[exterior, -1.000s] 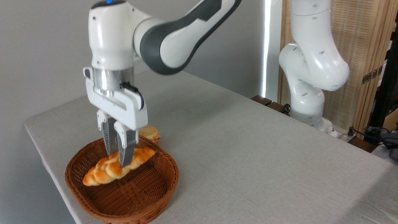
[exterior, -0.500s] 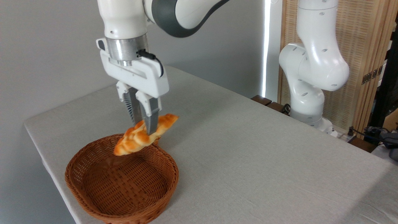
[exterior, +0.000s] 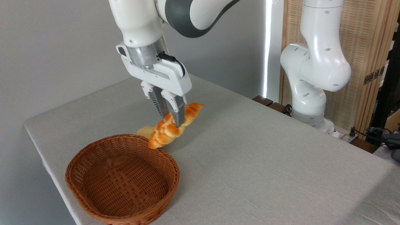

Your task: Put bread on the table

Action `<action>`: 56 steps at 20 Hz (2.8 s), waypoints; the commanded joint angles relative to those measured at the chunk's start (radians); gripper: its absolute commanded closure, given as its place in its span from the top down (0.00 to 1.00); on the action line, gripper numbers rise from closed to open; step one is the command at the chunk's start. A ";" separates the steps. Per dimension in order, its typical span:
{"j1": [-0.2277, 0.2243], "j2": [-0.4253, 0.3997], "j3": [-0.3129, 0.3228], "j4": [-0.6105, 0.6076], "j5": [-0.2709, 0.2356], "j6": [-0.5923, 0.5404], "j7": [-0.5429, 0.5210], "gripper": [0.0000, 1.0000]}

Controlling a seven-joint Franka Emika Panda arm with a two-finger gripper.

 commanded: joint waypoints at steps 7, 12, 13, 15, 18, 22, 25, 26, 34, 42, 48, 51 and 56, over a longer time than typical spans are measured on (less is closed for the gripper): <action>-0.012 -0.030 0.001 -0.091 -0.013 -0.026 -0.012 0.51; -0.012 -0.023 -0.004 -0.094 -0.011 -0.007 -0.012 0.53; -0.014 -0.021 -0.004 -0.094 -0.011 -0.003 -0.012 0.55; -0.014 -0.018 -0.004 -0.094 -0.011 0.019 -0.012 0.59; -0.014 -0.009 -0.004 -0.094 -0.003 0.036 -0.012 1.00; -0.015 -0.009 -0.005 -0.094 -0.003 0.051 -0.014 1.00; -0.017 -0.007 -0.005 -0.094 -0.003 0.051 -0.014 1.00; -0.017 -0.009 -0.005 -0.094 -0.002 0.051 -0.014 1.00; -0.017 -0.004 -0.005 -0.094 -0.003 0.051 -0.014 1.00; -0.024 -0.004 -0.005 -0.094 -0.003 0.050 -0.014 1.00; -0.024 -0.006 -0.007 -0.088 -0.003 0.050 -0.014 1.00; -0.024 -0.012 -0.007 -0.078 -0.005 0.051 -0.012 1.00; -0.023 -0.015 -0.002 -0.002 -0.014 0.056 -0.012 1.00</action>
